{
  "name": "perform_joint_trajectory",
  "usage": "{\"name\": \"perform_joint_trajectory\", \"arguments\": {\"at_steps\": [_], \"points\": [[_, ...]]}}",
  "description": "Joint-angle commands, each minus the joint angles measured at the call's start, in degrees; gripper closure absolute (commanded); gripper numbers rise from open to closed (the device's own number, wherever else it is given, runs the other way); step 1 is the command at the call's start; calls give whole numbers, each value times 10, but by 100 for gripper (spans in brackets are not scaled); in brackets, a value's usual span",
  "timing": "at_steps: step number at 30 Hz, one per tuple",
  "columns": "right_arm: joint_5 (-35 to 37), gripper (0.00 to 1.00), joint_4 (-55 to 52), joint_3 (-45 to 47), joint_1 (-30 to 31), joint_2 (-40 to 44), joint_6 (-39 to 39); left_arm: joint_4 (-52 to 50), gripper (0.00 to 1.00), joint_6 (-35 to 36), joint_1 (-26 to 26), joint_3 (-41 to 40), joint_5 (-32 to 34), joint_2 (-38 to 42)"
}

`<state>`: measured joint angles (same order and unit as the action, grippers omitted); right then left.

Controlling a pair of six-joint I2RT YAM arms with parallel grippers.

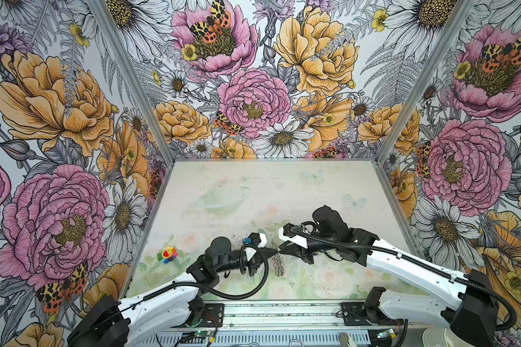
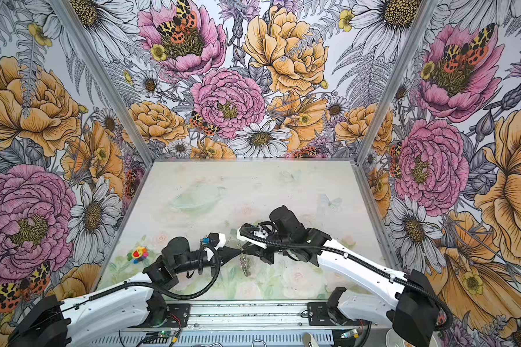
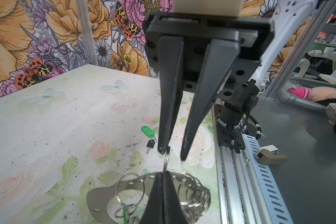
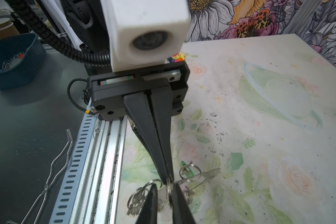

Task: Attach keys to a key ring
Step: Pass the keyring.

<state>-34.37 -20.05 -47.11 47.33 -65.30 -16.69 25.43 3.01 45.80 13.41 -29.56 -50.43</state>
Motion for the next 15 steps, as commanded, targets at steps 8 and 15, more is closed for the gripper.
{"name": "perform_joint_trajectory", "arguments": {"at_steps": [8,15], "points": [[28,89,-13,-23,3,-5,-11,-14,100,6,4,15,1,2],[31,100,-12,-27,3,-10,-10,-14,100,6,4,14,3,2]]}}
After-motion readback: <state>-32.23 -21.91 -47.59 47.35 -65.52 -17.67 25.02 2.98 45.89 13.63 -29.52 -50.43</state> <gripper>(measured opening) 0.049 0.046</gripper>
